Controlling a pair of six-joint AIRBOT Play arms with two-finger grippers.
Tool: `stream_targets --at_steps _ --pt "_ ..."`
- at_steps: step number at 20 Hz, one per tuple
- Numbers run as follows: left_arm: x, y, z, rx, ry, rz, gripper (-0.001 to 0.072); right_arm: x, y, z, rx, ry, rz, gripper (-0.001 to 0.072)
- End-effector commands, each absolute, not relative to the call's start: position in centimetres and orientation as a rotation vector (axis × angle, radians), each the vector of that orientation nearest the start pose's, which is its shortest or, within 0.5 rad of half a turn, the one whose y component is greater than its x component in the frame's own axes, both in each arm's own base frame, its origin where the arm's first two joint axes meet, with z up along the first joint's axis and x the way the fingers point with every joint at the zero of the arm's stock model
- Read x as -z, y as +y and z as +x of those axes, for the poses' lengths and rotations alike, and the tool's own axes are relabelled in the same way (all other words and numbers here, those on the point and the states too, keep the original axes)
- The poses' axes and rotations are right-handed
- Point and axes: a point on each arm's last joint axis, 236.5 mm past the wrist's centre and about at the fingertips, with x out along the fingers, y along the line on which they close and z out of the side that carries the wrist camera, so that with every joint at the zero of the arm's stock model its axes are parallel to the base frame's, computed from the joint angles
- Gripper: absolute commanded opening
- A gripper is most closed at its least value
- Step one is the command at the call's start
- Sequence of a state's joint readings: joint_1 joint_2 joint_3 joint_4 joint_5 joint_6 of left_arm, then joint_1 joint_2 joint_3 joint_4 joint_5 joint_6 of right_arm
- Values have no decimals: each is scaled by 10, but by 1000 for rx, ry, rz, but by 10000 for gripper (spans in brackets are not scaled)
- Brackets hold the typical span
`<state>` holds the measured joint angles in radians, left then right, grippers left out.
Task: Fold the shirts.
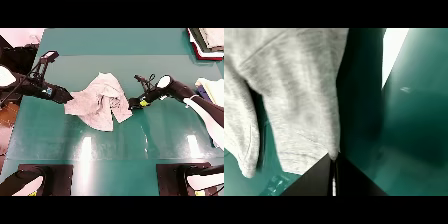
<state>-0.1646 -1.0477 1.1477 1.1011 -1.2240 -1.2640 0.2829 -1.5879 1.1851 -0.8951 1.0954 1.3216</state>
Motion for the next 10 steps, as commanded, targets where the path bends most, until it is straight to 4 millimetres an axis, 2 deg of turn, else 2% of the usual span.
stream_targets --at_steps 1,3,5,7,10 --pt "-136 -132 349 500 985 39 21 18 210 374 -608 1340 265 12" --pt "-186 -123 360 466 880 90 21 -35 166 394 -512 1219 231 12" --pt "-244 -125 361 479 762 101 22 -103 130 409 -451 1061 191 12" --pt "-302 -128 354 491 639 110 21 -180 107 414 -417 877 179 12" --pt "-372 -125 330 496 496 139 21 -288 87 397 -381 614 142 12"
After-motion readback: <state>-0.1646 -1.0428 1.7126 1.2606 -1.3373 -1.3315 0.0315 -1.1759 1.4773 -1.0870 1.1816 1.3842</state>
